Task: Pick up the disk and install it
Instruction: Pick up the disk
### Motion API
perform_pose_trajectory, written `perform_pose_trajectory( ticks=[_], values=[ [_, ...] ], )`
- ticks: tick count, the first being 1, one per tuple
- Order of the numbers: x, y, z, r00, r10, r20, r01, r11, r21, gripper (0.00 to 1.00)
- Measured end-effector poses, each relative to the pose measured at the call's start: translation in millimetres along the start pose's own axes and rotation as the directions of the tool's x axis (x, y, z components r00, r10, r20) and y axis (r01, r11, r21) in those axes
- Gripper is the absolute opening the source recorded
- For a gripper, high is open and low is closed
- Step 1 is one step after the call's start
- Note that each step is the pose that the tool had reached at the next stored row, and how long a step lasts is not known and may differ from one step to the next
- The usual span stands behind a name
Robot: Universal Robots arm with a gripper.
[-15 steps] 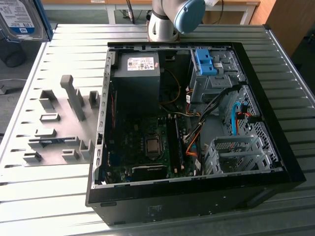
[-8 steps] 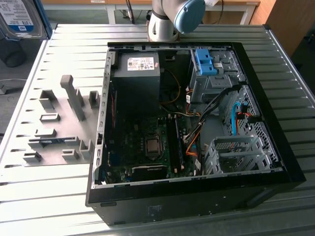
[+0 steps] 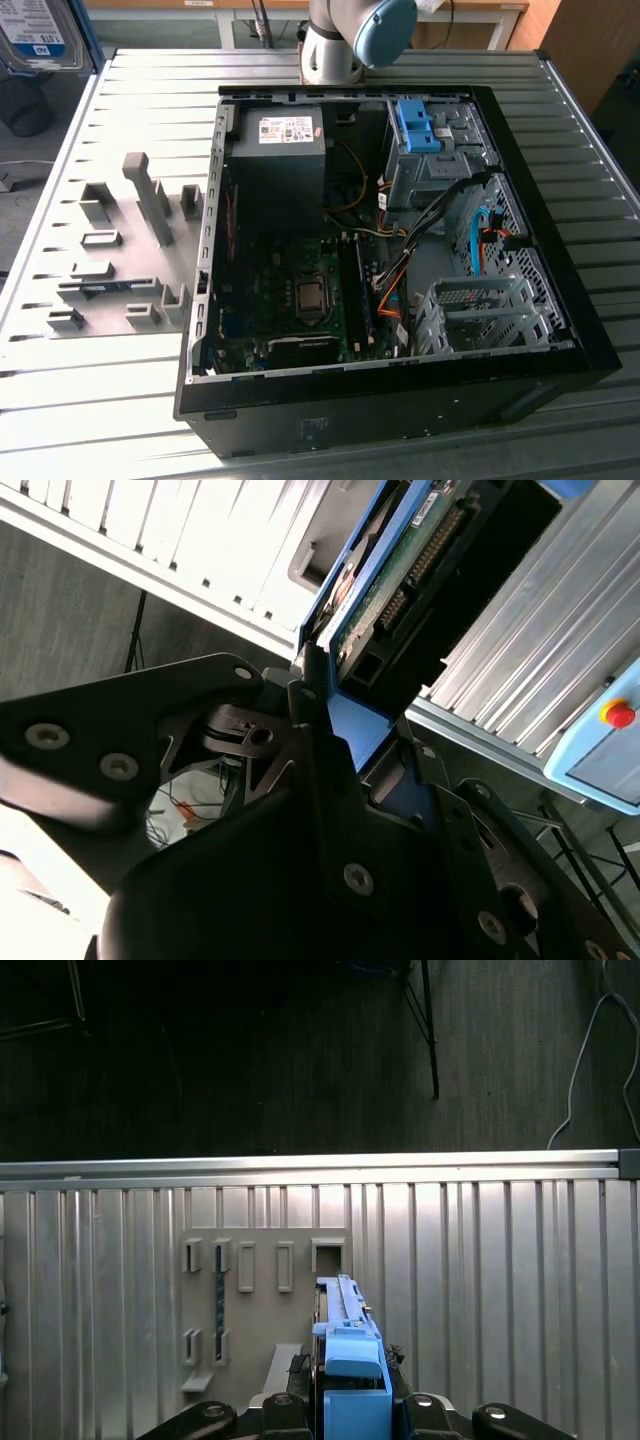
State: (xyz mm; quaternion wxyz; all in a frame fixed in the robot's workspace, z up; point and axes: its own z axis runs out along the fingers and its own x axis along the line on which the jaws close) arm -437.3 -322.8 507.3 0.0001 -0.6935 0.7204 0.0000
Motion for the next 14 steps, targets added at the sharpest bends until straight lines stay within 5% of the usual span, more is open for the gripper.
perform_pose_trajectory(
  ticks=[14],
  values=[
    [0.0, 0.0, -4.6, 1.0000, 0.000, 0.0000, 0.000, 1.0000, 0.0000, 0.36]
  ],
)
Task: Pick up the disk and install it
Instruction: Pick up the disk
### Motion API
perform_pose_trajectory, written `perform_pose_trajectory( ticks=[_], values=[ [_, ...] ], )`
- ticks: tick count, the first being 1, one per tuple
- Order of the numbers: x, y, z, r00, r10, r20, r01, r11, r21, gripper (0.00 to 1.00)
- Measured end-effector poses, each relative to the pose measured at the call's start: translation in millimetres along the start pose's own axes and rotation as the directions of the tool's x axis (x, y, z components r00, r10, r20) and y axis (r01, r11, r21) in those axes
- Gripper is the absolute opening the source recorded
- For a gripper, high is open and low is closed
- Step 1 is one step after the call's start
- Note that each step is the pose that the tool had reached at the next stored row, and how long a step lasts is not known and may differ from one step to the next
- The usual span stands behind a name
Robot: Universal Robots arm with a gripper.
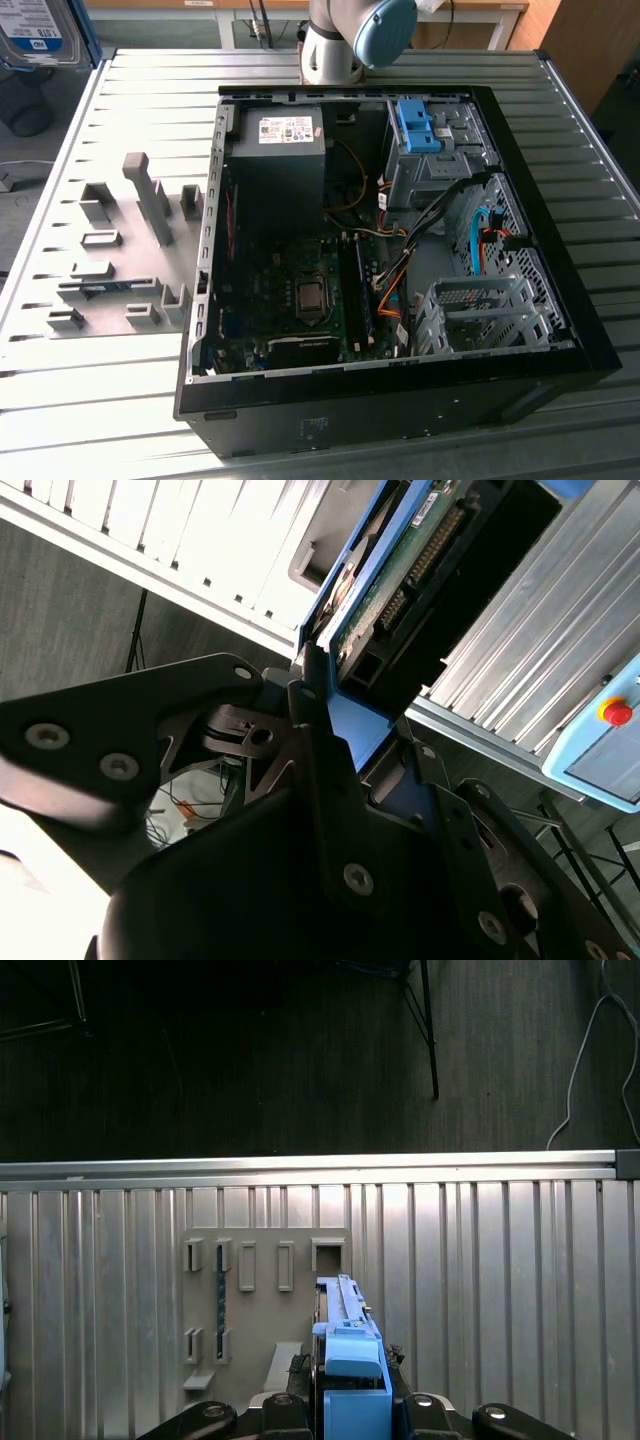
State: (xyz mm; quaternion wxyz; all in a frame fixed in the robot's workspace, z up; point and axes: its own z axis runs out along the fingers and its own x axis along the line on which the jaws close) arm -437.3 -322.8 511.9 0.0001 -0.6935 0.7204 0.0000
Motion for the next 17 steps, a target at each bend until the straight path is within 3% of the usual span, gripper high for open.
perform_pose_trajectory(
  ticks=[6, 13, 17],
  values=[
    [0.0, 0.0, -2.1, 1.0000, 0.000, 0.0000, 0.000, 1.0000, 0.0000, 0.36],
    [0.0, 0.0, -18.6, 1.0000, 0.000, 0.0000, 0.000, 1.0000, 0.0000, 0.36],
    [4.9, -0.2, -19.6, 1.0000, 0.000, 0.0000, 0.000, 1.0000, 0.0001, 0.36]
  ],
)
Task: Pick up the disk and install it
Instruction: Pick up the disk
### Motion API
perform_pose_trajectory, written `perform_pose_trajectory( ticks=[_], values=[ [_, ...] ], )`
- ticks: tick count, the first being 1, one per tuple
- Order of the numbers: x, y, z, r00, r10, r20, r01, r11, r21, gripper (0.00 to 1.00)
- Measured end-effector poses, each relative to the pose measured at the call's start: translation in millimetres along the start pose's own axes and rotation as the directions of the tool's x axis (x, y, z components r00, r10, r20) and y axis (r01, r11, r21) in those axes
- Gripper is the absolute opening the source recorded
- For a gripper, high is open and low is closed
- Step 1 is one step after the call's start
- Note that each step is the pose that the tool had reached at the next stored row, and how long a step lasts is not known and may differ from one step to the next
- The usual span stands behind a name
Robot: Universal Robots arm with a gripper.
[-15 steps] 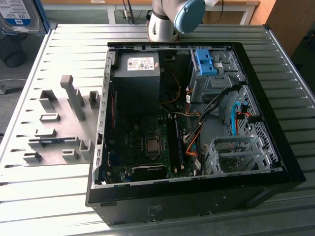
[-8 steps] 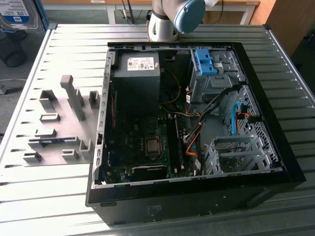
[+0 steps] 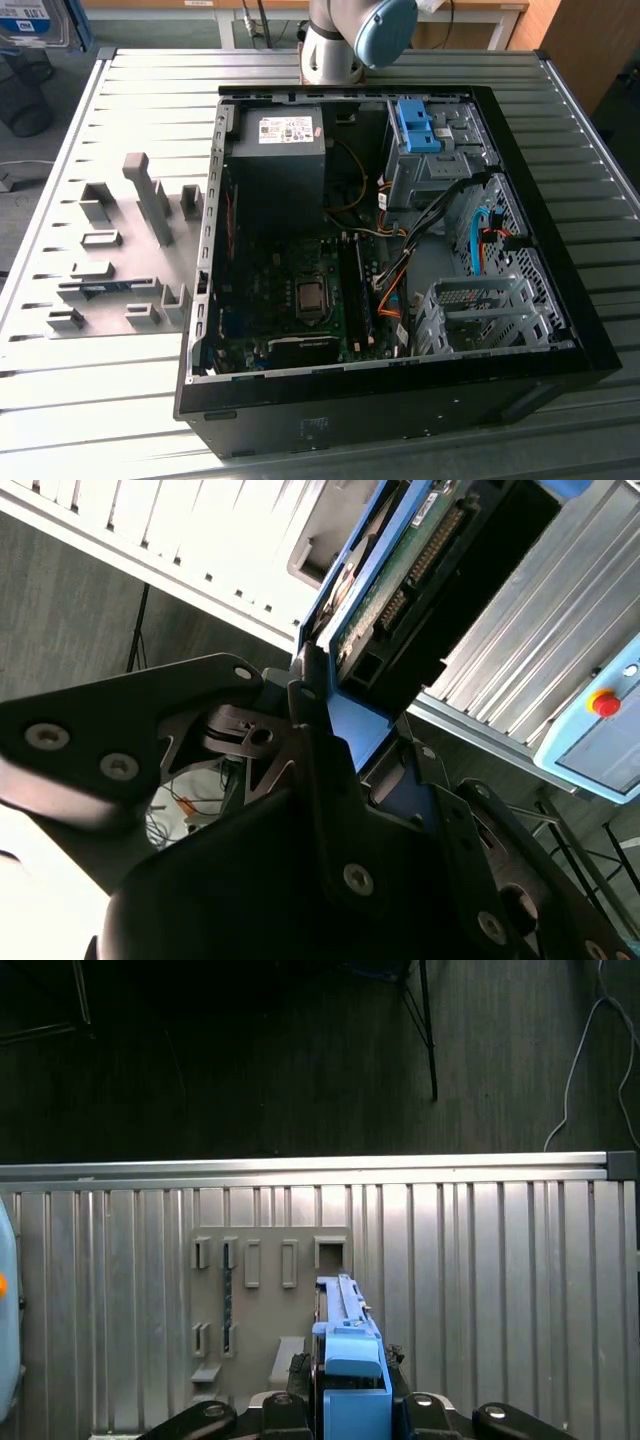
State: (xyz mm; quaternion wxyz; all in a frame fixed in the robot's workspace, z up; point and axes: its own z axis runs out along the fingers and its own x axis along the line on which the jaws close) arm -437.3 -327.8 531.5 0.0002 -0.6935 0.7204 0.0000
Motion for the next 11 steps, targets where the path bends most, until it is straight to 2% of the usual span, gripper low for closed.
perform_pose_trajectory(
  ticks=[11],
  values=[
    [38.4, -1.4, 0.0, 1.0000, 0.000, -0.0002, 0.000, 1.0000, 0.0000, 0.36]
  ],
)
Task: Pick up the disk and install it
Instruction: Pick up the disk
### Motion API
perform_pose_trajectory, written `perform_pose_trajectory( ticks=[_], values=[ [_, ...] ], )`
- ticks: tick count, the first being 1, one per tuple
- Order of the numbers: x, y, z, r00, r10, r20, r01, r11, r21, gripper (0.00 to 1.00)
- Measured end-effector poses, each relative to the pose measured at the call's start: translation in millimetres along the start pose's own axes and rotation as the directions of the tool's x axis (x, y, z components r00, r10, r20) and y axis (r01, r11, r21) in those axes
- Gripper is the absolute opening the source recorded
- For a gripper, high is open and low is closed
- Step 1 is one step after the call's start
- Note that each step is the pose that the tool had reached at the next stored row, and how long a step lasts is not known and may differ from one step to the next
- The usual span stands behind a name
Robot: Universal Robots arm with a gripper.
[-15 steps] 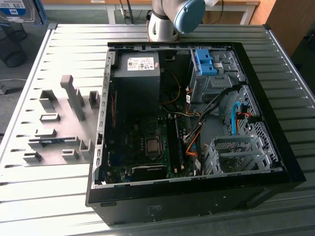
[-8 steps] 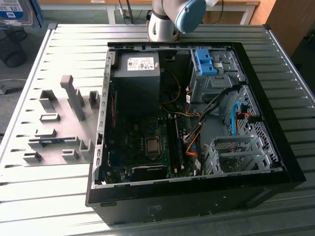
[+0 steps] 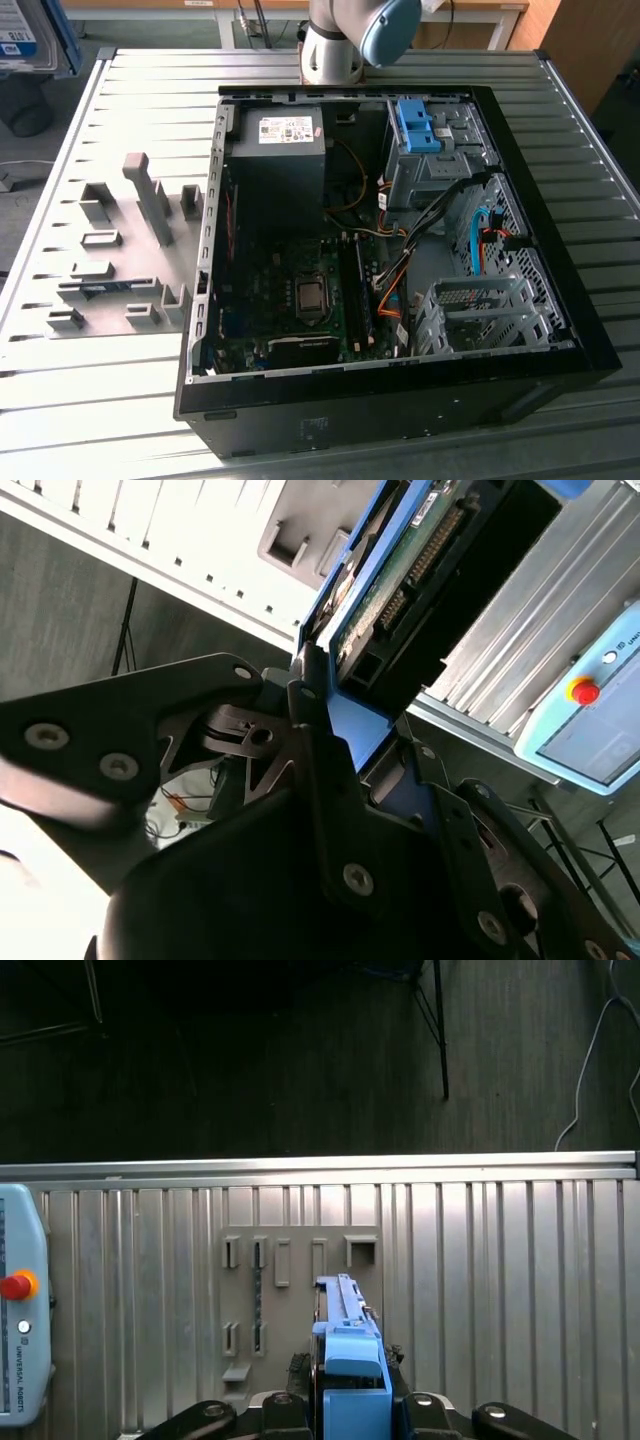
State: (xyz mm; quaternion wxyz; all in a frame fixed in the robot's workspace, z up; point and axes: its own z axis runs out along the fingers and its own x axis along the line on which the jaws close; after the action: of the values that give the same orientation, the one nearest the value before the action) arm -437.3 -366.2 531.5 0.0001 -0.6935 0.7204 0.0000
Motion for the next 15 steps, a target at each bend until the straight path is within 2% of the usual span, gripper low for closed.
perform_pose_trajectory(
  ticks=[4, 15],
  values=[
    [3.1, -3.5, -0.1, 1.0000, 0.000, 0.0000, 0.000, 1.0000, -0.0001, 0.36],
    [2.3, -25.6, 0.0, 1.0000, 0.000, 0.0000, 0.000, 1.0000, -0.0001, 0.36]
  ],
)
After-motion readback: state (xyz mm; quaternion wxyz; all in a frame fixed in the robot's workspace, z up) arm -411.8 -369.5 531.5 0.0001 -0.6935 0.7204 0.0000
